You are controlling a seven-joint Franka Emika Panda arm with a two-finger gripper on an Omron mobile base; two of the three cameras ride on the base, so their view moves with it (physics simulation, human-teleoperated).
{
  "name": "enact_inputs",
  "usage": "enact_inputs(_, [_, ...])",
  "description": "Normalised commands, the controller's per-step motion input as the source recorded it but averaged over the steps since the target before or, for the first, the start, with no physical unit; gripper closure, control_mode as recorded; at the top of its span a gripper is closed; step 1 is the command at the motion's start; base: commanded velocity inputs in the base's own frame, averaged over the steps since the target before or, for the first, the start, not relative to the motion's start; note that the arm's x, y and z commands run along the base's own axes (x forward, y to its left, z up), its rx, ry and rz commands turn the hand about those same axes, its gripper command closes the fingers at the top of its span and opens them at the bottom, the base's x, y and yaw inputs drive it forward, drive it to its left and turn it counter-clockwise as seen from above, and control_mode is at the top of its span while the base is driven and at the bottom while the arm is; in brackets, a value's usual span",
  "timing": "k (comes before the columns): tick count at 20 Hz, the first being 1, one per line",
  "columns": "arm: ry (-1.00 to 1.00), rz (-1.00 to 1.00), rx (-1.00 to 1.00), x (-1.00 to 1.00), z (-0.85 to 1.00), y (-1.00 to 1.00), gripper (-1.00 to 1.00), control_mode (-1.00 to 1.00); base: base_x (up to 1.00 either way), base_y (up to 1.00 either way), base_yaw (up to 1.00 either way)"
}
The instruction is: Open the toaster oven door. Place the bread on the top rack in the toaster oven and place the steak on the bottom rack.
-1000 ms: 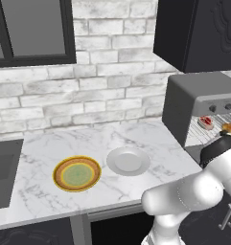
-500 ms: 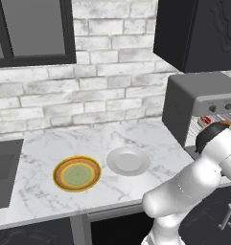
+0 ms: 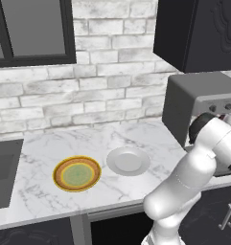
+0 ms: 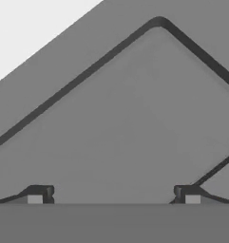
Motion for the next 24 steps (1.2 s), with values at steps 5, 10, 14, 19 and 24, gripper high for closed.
enact_inputs(5, [0.01,-0.13,0.03,0.22,0.00,-0.03,-1.00,-1.00,0.00,0.00,0.00])
enact_inputs(10, [0.00,-0.15,0.00,0.28,0.00,0.00,-1.00,-1.00,0.00,0.00,0.00])
enact_inputs(14, [0.00,-0.10,0.01,0.26,0.00,0.00,-1.00,-1.00,0.00,0.00,0.00])
enact_inputs(19, [0.00,-0.04,0.03,0.22,0.00,0.00,-1.00,-1.00,0.00,0.00,0.00])
enact_inputs(24, [0.00,-0.05,0.01,0.35,0.00,0.04,-1.00,-1.00,0.00,0.00,0.00])
